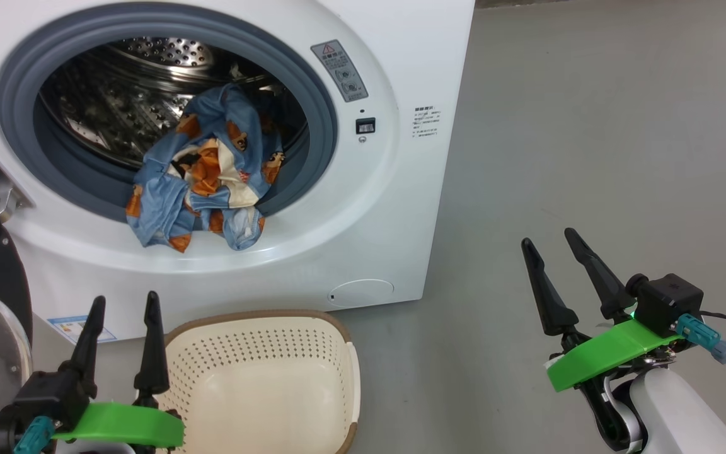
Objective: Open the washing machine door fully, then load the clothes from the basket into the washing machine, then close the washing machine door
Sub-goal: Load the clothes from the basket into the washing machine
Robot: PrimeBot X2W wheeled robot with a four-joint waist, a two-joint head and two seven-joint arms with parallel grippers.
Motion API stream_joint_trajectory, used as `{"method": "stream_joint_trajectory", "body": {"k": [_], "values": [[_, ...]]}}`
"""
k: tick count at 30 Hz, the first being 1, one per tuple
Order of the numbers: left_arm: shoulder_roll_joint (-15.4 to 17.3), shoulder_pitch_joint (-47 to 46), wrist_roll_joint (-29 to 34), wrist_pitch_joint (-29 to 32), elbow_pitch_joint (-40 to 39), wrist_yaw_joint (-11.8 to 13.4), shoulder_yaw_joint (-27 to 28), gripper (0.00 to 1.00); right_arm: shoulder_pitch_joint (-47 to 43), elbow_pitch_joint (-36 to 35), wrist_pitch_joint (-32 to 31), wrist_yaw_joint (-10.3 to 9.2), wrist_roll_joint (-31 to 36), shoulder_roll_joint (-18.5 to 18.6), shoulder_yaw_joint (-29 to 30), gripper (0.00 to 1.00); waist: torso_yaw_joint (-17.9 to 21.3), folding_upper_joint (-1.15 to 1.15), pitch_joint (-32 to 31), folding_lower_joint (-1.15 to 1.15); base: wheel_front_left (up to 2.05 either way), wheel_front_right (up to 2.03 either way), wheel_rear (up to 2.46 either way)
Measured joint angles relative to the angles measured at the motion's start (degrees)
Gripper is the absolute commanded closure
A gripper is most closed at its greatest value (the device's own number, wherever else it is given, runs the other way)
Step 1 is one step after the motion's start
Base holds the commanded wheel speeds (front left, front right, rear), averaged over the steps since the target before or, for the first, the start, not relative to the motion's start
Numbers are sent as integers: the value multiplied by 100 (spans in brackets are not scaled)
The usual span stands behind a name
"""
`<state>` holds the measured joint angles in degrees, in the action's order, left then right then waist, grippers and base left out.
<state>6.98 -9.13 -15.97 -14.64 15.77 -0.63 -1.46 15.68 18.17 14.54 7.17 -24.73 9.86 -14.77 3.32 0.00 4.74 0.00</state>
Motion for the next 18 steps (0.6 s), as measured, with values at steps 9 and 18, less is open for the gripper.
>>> {"method": "stream_joint_trajectory", "body": {"k": [9, 18], "values": [[0, 0, -10, 0, -15, 2, -14, 0, 0, -1, 0, 0, 0, -5, 0, 0, -19, 0, 27, 0, 0, 0, 0], [1, -1, -29, 5, 2, 1, -44, 0, 0, -4, 0, 0, 0, -4, 0, 0, -22, 0, 68, 0, 0, 0, 0]]}}
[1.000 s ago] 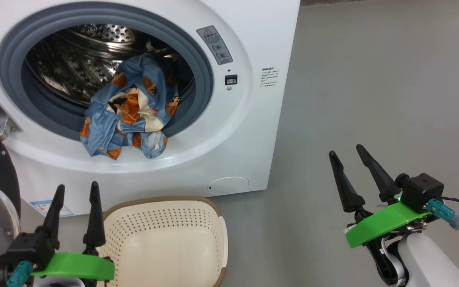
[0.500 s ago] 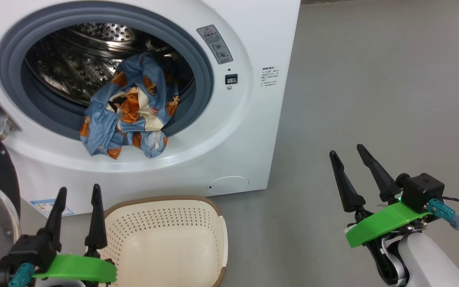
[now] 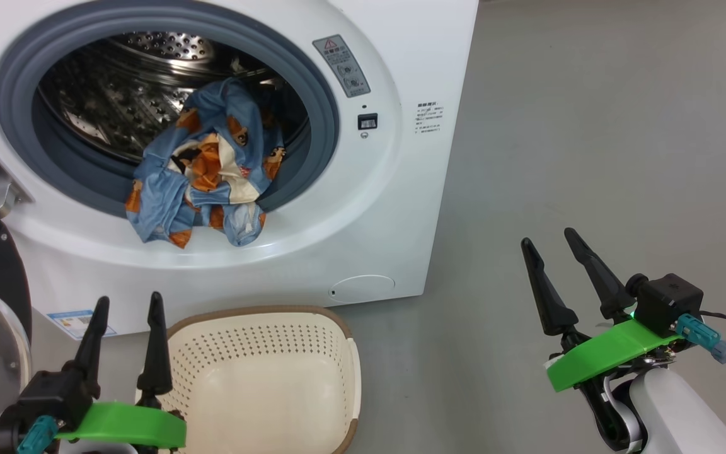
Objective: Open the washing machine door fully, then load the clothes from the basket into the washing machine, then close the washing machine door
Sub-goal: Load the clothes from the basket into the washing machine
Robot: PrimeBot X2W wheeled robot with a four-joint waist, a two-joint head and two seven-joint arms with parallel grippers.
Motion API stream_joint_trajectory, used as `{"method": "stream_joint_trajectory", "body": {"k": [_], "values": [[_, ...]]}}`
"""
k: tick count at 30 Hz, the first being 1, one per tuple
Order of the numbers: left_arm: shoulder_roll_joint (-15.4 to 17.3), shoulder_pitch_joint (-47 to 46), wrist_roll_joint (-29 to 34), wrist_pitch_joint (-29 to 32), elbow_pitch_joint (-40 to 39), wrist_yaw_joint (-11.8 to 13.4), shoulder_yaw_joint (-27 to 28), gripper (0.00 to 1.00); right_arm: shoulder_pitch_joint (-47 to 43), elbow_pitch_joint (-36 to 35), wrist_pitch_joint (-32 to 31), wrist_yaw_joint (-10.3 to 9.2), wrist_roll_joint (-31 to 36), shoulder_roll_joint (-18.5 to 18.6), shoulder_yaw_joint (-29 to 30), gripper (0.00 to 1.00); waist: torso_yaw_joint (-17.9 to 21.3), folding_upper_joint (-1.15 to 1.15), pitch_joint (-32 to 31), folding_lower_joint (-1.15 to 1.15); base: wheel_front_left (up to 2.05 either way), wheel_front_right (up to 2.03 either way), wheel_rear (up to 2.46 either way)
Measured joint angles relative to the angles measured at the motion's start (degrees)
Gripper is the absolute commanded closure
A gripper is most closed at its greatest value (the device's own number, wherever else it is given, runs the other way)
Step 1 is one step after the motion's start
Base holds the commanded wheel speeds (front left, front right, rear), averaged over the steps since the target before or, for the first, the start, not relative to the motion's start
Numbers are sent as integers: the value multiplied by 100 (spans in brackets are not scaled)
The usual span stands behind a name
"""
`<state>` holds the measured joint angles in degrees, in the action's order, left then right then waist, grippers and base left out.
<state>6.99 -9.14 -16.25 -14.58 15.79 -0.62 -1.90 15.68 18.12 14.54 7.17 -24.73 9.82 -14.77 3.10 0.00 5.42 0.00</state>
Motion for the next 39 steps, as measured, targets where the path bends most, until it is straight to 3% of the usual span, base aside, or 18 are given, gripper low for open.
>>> {"method": "stream_joint_trajectory", "body": {"k": [6, 13, 33, 39], "values": [[73, -109, -75, 58, 243, -20, -45, 0, 11, -20, 0, 0, 0, -9, -7, 0, 35, 0, 92, 0, 0, 0, 0], [186, -882, -93, 257, 771, -160, -138, 0, 37, -74, 0, 0, 1, -36, -13, 0, 133, 0, 335, 0, 0, 0, 0], [583, -3574, -234, 400, 3316, -474, -191, 0, 551, -308, 0, 0, 68, -247, 21, 0, 617, 0, 1563, 0, 0, 0, 0], [682, -4156, -234, 387, 3954, -454, -180, 0, 688, -363, 0, 0, 116, -266, 25, 0, 761, 0, 1885, 0, 0, 0, 0]]}}
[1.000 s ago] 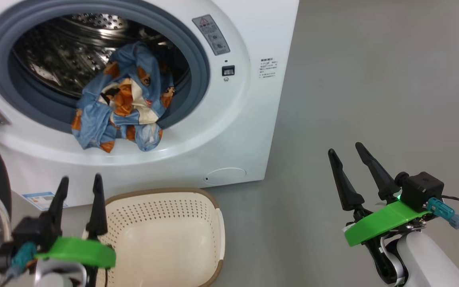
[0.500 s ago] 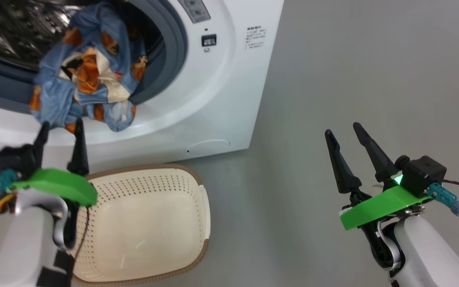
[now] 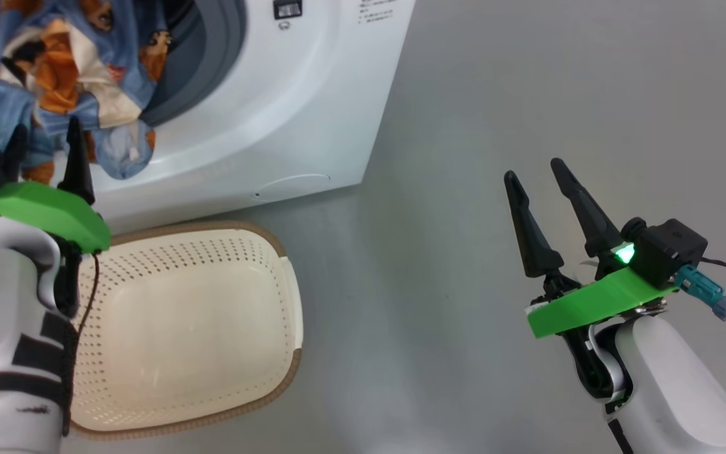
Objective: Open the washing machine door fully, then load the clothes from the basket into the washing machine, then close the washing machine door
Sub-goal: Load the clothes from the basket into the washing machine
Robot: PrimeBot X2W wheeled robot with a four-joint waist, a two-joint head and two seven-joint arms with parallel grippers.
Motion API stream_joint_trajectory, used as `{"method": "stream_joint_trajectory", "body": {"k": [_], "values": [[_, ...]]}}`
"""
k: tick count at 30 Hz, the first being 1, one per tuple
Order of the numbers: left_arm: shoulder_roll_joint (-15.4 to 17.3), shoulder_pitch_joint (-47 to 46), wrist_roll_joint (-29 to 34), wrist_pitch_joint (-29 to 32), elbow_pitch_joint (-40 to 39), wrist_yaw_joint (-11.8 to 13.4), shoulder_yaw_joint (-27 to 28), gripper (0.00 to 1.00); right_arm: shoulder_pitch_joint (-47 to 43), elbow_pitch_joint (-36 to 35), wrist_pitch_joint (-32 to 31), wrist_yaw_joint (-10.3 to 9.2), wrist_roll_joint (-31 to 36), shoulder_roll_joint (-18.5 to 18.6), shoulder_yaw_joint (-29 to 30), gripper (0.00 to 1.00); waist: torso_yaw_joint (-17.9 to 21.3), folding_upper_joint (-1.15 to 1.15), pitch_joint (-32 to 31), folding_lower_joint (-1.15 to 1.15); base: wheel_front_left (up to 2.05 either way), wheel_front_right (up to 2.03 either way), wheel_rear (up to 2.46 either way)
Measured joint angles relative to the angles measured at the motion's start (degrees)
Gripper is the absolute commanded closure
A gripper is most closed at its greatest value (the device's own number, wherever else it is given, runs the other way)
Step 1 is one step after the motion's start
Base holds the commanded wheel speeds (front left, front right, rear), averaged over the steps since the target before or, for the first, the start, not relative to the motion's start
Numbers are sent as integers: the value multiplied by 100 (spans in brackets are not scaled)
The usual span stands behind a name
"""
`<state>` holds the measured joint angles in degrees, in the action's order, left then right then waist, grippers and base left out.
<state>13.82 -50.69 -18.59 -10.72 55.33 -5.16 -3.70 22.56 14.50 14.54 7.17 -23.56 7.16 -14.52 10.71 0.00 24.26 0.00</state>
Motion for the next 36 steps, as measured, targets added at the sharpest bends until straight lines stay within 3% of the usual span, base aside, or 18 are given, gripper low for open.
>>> {"method": "stream_joint_trajectory", "body": {"k": [14, 24, 25, 26, 36], "values": [[238, -861, -4, -178, 1057, 254, 56, 0, 107, -53, 0, 0, 43, -62, 20, 0, 181, 0, 431, 0, 0, 0, 0], [305, -1399, -45, 254, 1614, 420, 8, 0, 175, -62, 0, 0, 69, -108, 19, 0, 192, 0, 535, 0, 0, 0, 0], [308, -1457, -44, 352, 1674, 421, -31, 53, 175, -60, 0, 0, 69, -109, 14, 0, 192, 0, 535, 0, 0, 0, 0], [308, -1490, -44, 375, 1700, 420, -48, 100, 175, -59, 0, 0, 69, -110, 12, 0, 193, 0, 532, 0, 0, 0, 0], [169, -1616, -14, 27, 1701, 113, -289, 100, 176, -51, 0, 0, 69, -121, 13, 0, 201, 0, 485, 0, 0, 0, 0]]}}
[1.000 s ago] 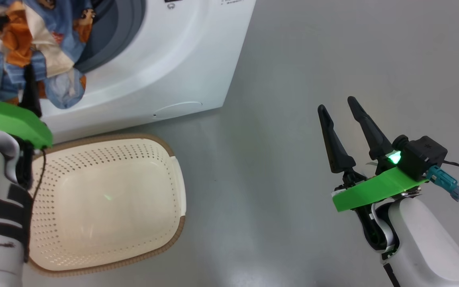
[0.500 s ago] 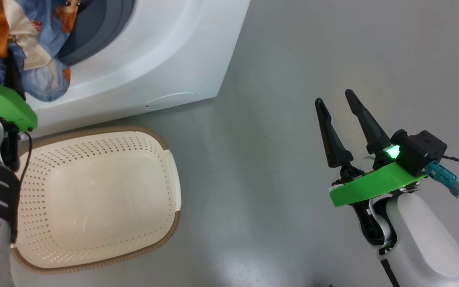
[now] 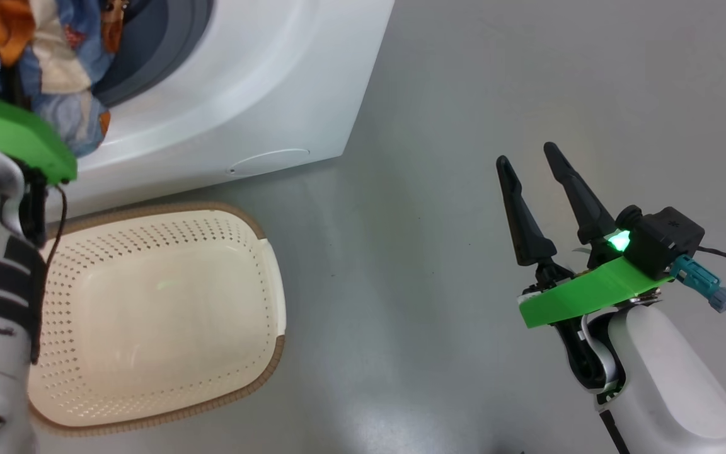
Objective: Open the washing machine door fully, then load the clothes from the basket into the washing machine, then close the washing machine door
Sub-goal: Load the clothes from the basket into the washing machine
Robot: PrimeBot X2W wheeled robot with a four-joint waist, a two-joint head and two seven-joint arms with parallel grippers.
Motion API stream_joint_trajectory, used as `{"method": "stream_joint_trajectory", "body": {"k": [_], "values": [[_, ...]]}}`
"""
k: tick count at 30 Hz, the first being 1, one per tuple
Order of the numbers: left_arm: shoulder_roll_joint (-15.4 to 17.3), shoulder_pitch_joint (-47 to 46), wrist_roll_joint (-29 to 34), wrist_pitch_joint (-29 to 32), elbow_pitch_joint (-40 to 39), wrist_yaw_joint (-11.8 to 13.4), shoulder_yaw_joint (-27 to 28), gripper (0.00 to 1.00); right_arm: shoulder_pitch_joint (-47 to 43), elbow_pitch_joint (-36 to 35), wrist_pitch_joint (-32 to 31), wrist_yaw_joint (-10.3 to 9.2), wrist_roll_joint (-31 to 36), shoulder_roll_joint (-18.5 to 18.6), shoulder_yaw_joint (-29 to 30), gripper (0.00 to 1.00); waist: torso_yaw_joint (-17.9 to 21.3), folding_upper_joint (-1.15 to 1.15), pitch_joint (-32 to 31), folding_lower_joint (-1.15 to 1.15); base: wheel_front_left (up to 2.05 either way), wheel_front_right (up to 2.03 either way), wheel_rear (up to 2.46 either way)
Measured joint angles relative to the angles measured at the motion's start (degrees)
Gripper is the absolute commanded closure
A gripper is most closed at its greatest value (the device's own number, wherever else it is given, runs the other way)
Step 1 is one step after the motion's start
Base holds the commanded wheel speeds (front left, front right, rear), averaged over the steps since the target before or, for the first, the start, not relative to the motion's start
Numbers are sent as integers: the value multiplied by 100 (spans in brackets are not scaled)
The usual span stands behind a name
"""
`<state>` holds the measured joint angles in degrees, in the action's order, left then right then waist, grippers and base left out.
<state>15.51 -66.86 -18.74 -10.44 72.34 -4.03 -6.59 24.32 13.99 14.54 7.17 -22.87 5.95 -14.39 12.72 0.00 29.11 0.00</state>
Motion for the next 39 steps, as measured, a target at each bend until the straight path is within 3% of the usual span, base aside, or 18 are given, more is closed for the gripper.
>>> {"method": "stream_joint_trajectory", "body": {"k": [7, 24, 30, 37, 38, 39], "values": [[-23, -388, 33, -152, -123, -105, -143, 100, -2, -13, 0, 0, 0, -34, -19, 0, 95, 0, 98, 0, 0, 0, 0], [681, -2201, 123, -76, -105, -104, -245, 100, 141, -279, 0, 0, 0, -242, -22, 0, 606, 0, 1060, 0, 0, 0, 0], [844, -2616, 104, 229, -2, -105, -238, 100, 152, -300, 0, 0, 0, -256, -13, 0, 861, 0, 1266, -1, 0, 0, 0], [817, -2616, 12, 516, 156, -105, -244, 100, 183, -281, 0, 0, -1, -278, -21, 0, 946, 0, 1316, 0, 0, 0, 0], [806, -2613, 2, 516, 166, -104, -237, 33, 216, -278, 0, 0, -1, -283, -19, 0, 934, 0, 1303, 0, 0, 0, 0], [794, -2606, -30, 514, 172, -102, -231, 0, 235, -278, 0, 0, -1, -289, -19, 0, 919, 0, 1286, 0, 0, 0, 0]]}}
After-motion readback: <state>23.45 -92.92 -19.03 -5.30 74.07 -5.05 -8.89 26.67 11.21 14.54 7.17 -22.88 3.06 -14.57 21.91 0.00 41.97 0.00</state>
